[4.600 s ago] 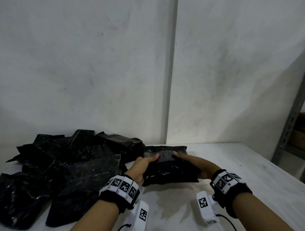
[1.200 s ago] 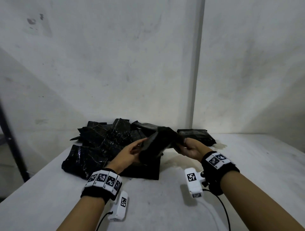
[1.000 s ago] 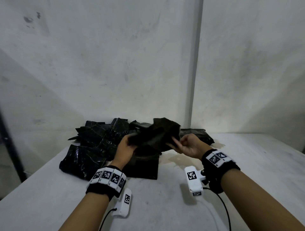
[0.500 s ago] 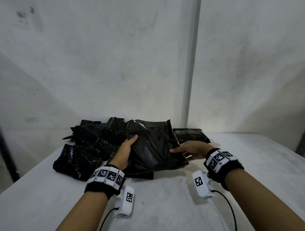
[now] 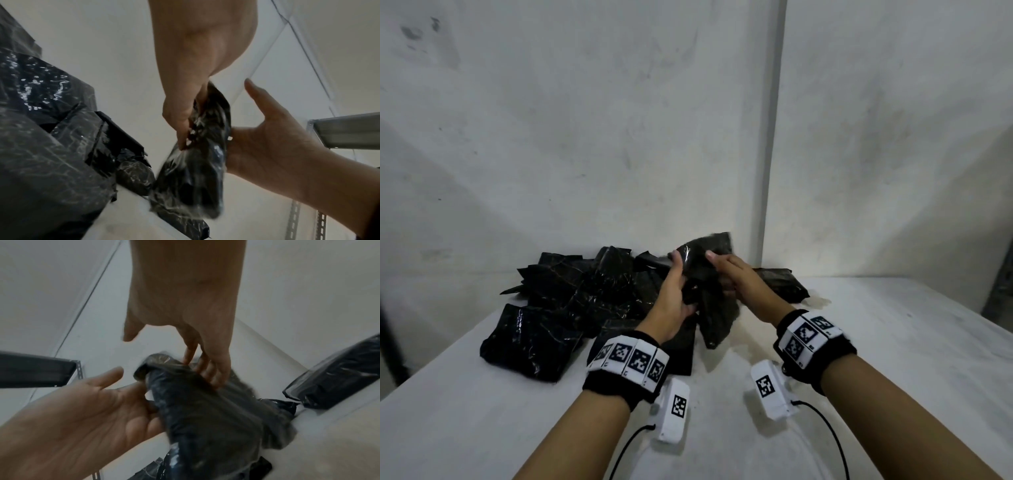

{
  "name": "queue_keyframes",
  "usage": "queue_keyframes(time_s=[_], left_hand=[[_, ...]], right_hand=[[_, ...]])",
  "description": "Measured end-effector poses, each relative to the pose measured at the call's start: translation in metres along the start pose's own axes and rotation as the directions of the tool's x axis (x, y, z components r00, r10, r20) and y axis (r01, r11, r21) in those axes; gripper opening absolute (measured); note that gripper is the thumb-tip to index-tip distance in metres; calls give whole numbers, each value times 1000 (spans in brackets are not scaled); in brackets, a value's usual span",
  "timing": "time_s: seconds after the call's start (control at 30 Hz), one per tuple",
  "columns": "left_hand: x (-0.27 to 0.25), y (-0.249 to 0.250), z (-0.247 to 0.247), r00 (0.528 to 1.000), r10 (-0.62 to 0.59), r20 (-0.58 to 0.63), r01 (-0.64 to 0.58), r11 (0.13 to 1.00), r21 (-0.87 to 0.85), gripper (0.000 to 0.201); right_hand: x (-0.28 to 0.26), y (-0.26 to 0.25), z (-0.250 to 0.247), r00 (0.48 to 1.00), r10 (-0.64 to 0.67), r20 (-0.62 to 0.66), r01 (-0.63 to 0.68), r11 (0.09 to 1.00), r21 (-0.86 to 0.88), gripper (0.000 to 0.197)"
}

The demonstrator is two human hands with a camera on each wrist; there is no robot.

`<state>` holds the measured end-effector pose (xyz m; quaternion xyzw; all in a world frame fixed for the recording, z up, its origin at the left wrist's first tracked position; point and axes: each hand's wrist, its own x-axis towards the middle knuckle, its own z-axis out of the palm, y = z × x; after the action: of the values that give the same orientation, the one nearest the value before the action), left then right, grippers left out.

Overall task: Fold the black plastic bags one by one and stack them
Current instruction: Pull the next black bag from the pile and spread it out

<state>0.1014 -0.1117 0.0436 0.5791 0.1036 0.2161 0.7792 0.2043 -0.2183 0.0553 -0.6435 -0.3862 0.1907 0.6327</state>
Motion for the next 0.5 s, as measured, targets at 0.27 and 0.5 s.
queue_keyframes(time_s=[0.27,0.5], left_hand=[[9,-5,3,965,205,-165,-162,956,243,57],[19,-16,-23,996,-63,-65,77,964,253,61]], right_hand=[[-9,3,-25,996,77,-45,-72,992,99,39],[-27,7,-60,938,343,46,-336,869,364,29]])
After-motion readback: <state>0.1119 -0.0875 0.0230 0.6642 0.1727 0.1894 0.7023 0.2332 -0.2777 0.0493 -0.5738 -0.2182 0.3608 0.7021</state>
